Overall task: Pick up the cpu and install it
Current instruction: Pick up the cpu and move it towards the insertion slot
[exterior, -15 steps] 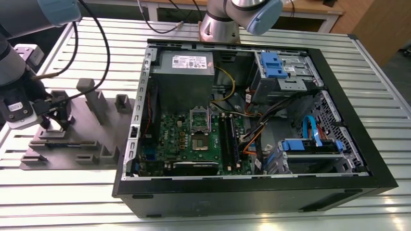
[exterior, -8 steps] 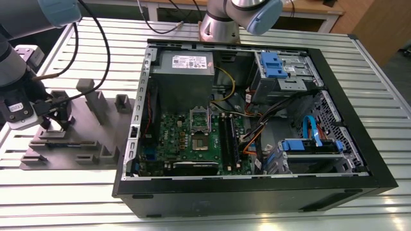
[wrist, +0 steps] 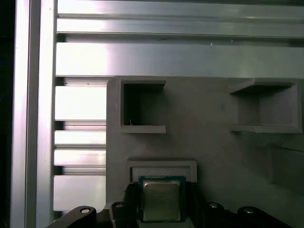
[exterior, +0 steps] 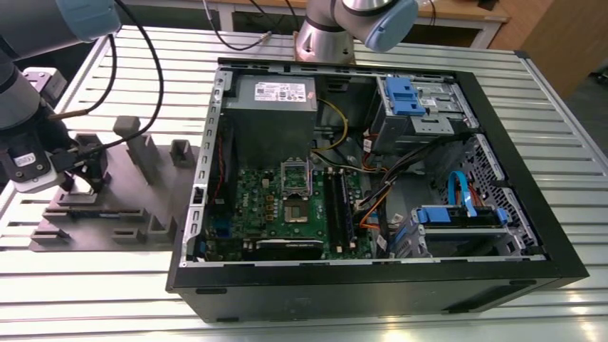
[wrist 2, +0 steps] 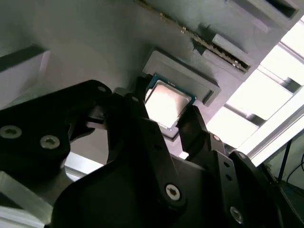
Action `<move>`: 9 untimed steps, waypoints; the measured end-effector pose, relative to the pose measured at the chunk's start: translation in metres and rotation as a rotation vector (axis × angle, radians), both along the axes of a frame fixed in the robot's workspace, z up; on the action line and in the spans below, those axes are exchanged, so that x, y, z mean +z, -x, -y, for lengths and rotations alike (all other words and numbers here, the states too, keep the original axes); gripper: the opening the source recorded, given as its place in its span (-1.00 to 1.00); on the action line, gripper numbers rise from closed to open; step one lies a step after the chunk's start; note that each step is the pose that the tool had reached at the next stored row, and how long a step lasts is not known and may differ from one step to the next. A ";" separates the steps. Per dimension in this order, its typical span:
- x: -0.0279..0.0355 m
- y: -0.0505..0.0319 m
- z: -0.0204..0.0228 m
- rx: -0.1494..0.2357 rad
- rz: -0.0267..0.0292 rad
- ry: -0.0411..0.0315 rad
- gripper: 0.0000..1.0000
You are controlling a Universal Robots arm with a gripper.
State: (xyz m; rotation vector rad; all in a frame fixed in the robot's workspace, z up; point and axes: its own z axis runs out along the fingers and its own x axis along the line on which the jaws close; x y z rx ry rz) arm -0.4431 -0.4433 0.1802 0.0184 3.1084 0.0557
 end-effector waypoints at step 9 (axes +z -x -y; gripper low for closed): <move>0.0039 0.0001 0.0001 0.000 -0.0009 0.0006 0.09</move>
